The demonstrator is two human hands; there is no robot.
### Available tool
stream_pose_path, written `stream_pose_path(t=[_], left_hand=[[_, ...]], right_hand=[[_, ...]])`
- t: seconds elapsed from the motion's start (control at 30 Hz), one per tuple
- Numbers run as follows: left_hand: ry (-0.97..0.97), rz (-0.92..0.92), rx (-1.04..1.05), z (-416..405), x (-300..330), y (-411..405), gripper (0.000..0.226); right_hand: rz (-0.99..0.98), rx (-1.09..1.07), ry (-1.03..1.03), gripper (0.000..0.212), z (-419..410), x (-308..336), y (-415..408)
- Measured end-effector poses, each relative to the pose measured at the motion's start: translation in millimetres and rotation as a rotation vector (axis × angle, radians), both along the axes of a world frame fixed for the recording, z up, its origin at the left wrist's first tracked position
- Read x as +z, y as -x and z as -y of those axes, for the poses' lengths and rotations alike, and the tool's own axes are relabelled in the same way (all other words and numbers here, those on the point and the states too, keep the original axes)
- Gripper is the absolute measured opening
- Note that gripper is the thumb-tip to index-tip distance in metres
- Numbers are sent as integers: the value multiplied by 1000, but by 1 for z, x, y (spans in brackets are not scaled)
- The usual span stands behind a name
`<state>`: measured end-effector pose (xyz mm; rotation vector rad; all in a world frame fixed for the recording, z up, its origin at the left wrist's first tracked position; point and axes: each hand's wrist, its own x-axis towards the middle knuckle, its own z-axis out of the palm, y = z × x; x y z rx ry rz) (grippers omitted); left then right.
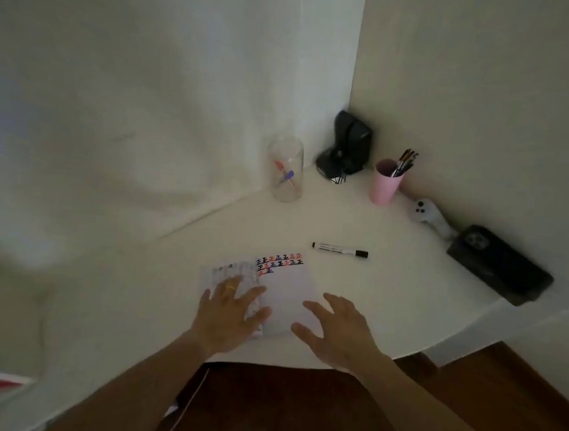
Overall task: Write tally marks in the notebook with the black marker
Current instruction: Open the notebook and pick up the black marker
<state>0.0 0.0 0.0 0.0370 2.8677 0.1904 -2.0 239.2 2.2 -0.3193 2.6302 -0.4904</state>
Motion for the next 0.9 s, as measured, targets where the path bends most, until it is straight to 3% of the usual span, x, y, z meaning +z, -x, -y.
stream_pose_path(t=[0.07, 0.2, 0.27, 0.4, 0.7, 0.9], left_hand=[[-53, -41, 33, 4, -38, 12, 85], [-31, -256, 13, 6, -109, 12, 54], [-16, -396, 15, 6, -127, 8, 52], [-49, -498, 22, 7, -141, 7, 52], [-45, -679, 0, 10, -151, 6, 37], [-159, -699, -100, 10, -152, -3, 51]], right_hand=[[-66, -25, -33, 93, 5, -37, 14], [-382, -60, -45, 51, 11, -112, 29], [-522, -96, -25, 45, 11, -133, 28], [-658, -98, 9, 42, 12, -149, 28], [-781, -94, 15, 31, 12, -154, 23], [-833, -184, 30, 24, 18, -149, 4]])
